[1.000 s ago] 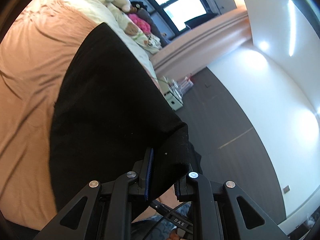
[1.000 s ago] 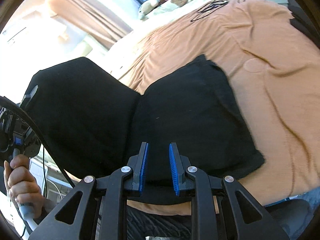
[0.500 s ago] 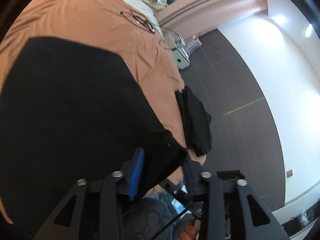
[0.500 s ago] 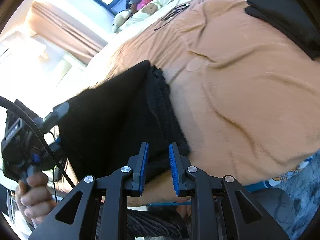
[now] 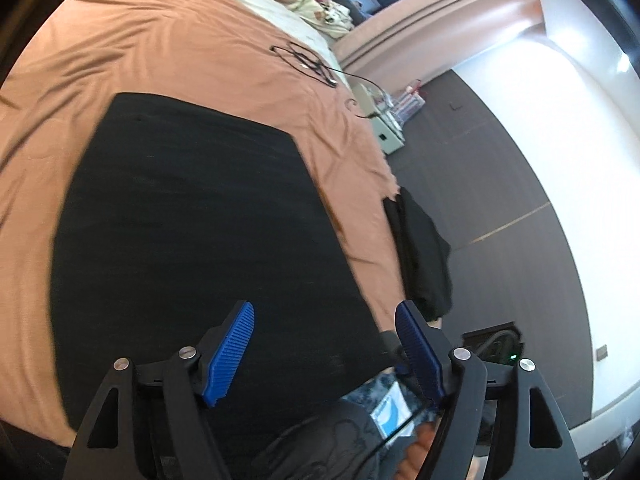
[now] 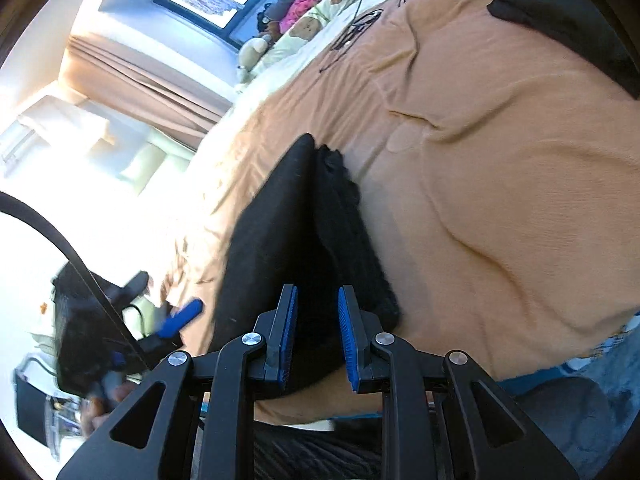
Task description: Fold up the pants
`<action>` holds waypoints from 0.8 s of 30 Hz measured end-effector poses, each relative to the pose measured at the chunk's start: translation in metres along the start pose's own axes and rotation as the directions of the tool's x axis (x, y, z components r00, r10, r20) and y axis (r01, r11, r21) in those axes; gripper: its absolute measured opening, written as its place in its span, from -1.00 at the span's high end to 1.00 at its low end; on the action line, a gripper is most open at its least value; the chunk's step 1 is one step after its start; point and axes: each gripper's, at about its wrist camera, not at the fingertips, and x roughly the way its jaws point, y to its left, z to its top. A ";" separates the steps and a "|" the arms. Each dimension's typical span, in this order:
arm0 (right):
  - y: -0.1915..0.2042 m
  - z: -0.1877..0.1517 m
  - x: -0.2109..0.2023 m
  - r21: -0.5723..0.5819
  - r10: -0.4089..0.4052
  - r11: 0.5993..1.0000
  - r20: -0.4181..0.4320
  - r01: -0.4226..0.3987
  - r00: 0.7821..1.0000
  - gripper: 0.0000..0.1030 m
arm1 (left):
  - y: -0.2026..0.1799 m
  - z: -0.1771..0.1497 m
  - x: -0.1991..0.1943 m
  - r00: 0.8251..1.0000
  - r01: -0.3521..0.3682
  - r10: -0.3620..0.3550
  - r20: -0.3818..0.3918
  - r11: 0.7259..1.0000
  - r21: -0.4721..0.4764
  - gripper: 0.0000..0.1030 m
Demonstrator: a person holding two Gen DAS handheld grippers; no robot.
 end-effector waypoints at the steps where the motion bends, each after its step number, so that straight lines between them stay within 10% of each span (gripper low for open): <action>1: 0.001 0.001 0.001 0.003 0.020 1.000 -0.001 -0.020 1.000 0.64 | 0.005 -0.001 -0.004 1.000 -0.011 0.011 0.006 1.000 -0.007 -0.46; 9: -0.012 0.006 0.015 0.027 0.112 0.993 0.025 -0.113 0.993 0.12 | 0.035 -0.006 -0.023 0.996 -0.072 0.074 0.044 0.996 -0.047 -0.46; 20: -0.011 0.004 0.055 -0.066 0.069 0.995 -0.077 -0.074 0.995 0.12 | 0.077 -0.020 -0.046 0.988 -0.117 0.128 0.088 0.987 -0.113 -0.46; 24: -0.009 0.011 0.061 -0.109 0.031 0.993 -0.086 -0.040 0.996 0.68 | 0.086 -0.022 -0.053 0.985 -0.130 0.143 0.095 0.983 -0.133 -0.46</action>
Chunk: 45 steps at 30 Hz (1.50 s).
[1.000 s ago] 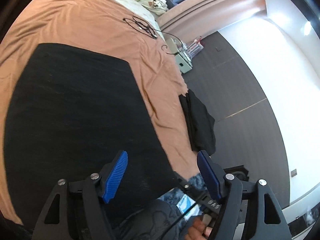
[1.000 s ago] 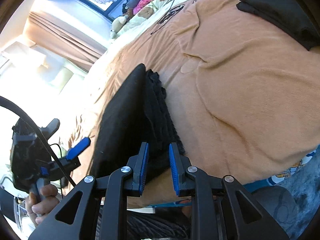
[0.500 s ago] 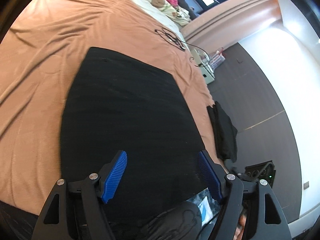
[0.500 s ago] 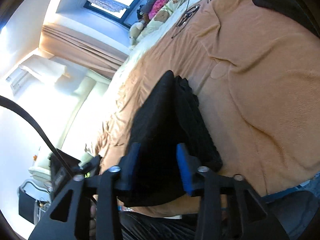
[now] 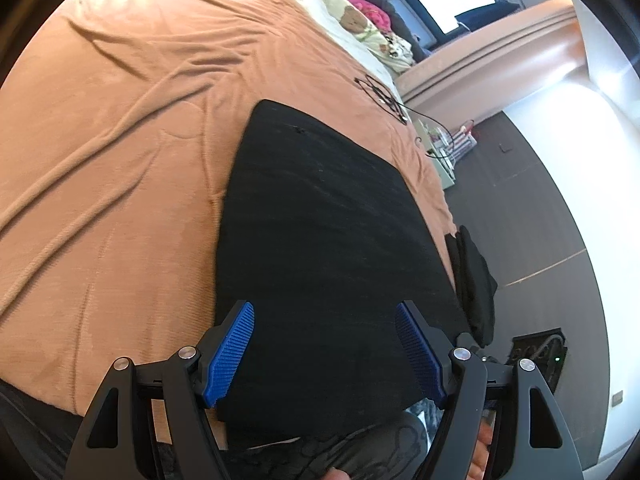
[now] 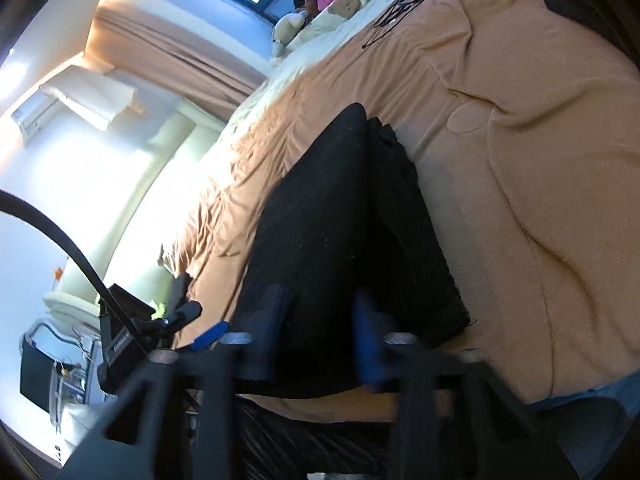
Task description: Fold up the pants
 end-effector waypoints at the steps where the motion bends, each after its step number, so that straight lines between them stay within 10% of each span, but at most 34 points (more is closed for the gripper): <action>1: 0.002 0.003 -0.002 -0.012 -0.007 1.000 0.005 0.007 1.000 0.77 | 0.002 0.000 0.000 1.000 -0.001 0.001 -0.002 1.000 -0.006 -0.46; 21: 0.006 -0.015 -0.002 0.067 -0.153 0.986 -0.006 0.153 0.988 0.86 | 0.029 -0.016 0.009 0.998 0.017 -0.020 -0.053 0.998 -0.068 -0.46; 29: 0.029 -0.004 -0.021 -0.044 -0.208 0.977 0.061 0.210 0.976 -0.13 | 0.035 -0.014 0.022 0.992 0.100 -0.107 -0.070 0.990 -0.100 -0.46; 45: 0.024 0.003 0.012 -0.037 -0.304 0.953 -0.084 0.302 0.949 0.28 | 0.053 0.000 0.028 0.979 0.189 -0.197 -0.043 0.971 -0.147 -0.22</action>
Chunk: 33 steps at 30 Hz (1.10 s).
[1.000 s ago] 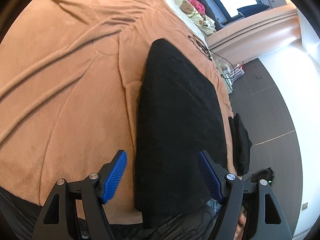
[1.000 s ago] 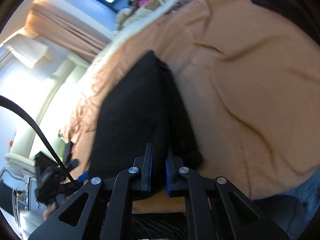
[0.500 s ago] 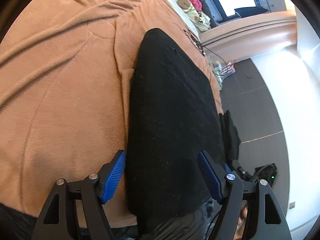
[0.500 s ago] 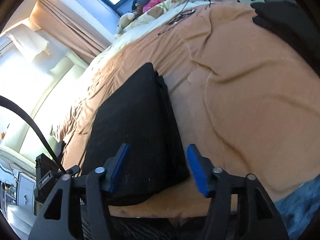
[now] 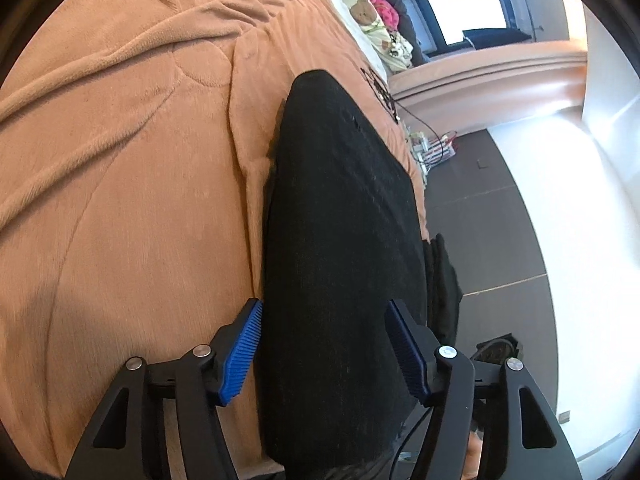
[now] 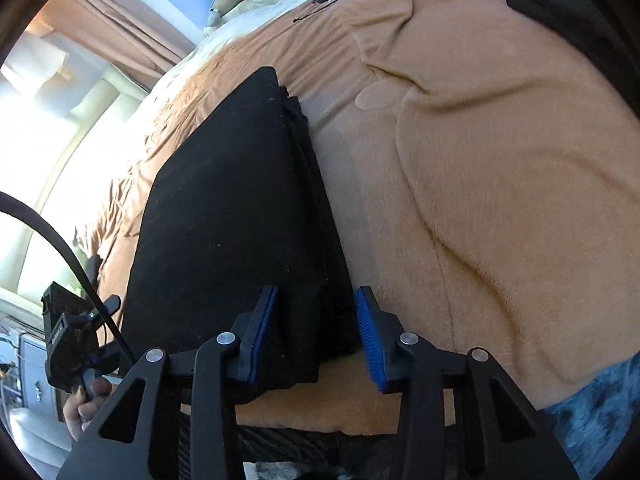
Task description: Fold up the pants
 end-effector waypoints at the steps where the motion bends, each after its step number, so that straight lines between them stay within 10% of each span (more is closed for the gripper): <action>1: 0.001 0.000 -0.003 -0.001 0.009 1.000 0.006 -0.009 1.000 0.28 | 0.002 0.002 0.001 1.000 0.005 -0.005 -0.001 1.000 -0.008 -0.17; 33: 0.000 0.004 0.034 0.034 0.164 0.986 -0.060 -0.162 0.985 0.24 | -0.017 0.005 -0.013 0.999 -0.008 0.006 -0.053 0.999 -0.044 0.29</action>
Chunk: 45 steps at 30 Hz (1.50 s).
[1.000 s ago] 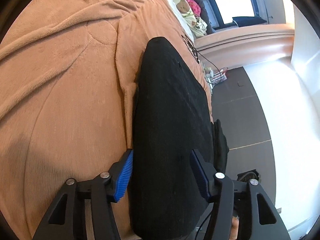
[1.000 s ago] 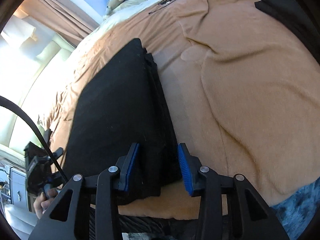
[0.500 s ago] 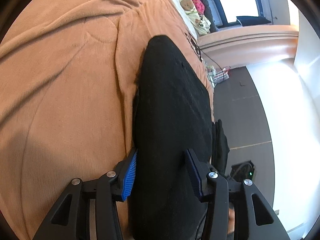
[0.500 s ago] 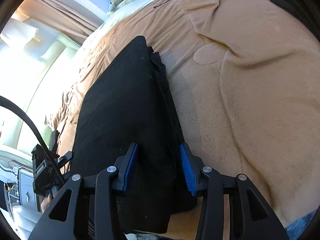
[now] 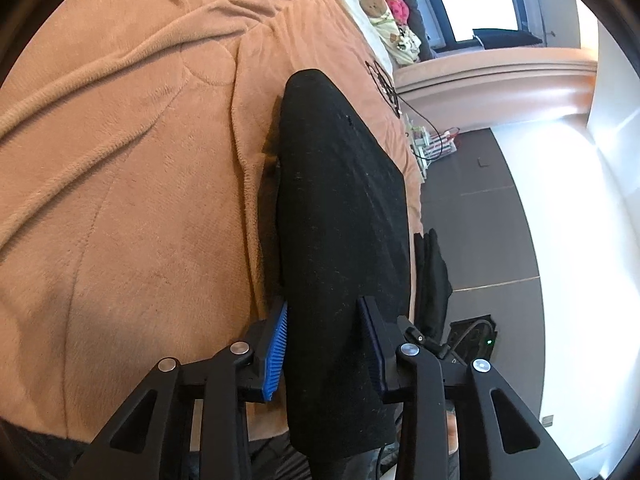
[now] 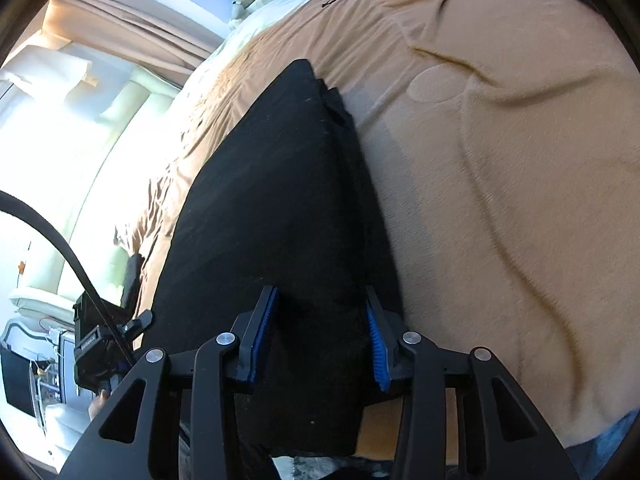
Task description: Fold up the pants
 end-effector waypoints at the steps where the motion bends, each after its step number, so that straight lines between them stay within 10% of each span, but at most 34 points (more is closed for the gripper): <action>1: 0.003 -0.001 0.001 -0.012 -0.014 1.000 0.004 0.015 1.000 0.24 | 0.000 -0.002 0.001 1.000 -0.017 0.017 -0.001 1.000 0.001 0.29; 11: 0.003 0.000 0.002 -0.036 -0.030 0.999 0.017 0.031 0.999 0.25 | 0.021 -0.022 0.012 0.997 -0.042 0.039 -0.063 0.998 -0.042 0.11; 17: 0.007 -0.004 0.000 -0.021 0.010 1.000 0.024 -0.009 1.000 0.24 | 0.008 -0.014 -0.006 0.999 -0.045 0.045 -0.028 0.999 -0.001 0.48; 28: 0.056 -0.032 0.038 -0.042 0.058 0.997 -0.017 -0.059 0.998 0.29 | 0.031 0.011 -0.068 0.993 -0.071 0.073 0.092 0.997 -0.024 0.55; 32: 0.068 -0.030 0.050 -0.062 0.063 0.996 -0.020 -0.064 0.998 0.29 | 0.038 0.009 -0.091 0.989 -0.072 0.074 0.128 0.997 -0.021 1.00; 39: 0.069 -0.025 0.063 -0.101 0.038 0.994 -0.032 -0.041 0.999 0.29 | 0.062 0.007 -0.113 0.982 -0.110 0.119 0.148 0.992 -0.067 1.00; 42: 0.064 -0.023 0.059 -0.104 0.044 0.993 -0.046 -0.048 0.998 0.30 | 0.067 0.003 -0.112 0.982 -0.135 0.143 0.127 0.988 -0.073 0.81; 45: 0.065 -0.024 0.054 -0.111 0.043 0.993 -0.041 -0.048 0.998 0.32 | 0.066 0.003 -0.108 0.982 -0.132 0.140 0.125 0.989 -0.071 0.02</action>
